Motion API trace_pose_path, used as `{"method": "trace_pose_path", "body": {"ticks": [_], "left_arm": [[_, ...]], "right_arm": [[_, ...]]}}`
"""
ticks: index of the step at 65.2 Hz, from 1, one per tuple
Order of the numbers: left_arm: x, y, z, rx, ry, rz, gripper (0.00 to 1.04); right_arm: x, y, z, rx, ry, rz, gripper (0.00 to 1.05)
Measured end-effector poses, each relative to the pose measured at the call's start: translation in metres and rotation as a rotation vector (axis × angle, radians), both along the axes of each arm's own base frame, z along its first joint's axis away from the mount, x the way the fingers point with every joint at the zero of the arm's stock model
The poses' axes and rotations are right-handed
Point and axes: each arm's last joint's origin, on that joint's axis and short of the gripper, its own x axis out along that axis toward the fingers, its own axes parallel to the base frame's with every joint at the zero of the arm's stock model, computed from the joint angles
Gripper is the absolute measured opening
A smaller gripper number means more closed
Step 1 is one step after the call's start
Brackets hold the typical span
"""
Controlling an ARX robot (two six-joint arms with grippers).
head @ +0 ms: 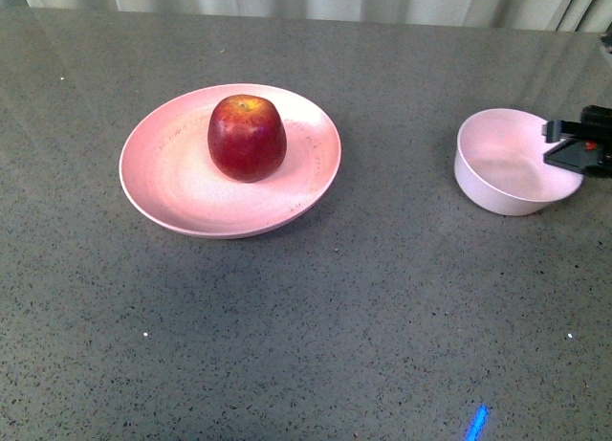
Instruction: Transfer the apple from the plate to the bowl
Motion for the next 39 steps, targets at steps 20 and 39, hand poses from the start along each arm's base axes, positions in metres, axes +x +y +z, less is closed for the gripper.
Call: {"method": "trace_pose_path", "body": {"ticks": [20,39], "left_arm": [[0.000,0.000,0.000,0.000,0.000,0.000,0.96],[0.000,0.000,0.000,0.000,0.000,0.000,0.96]], "right_arm": [[0.025,0.044,0.006,-0.001,-0.010,0.067,0.02],[0.034,0.061,0.000,-0.016,0.023,0.091,0.02]]}}
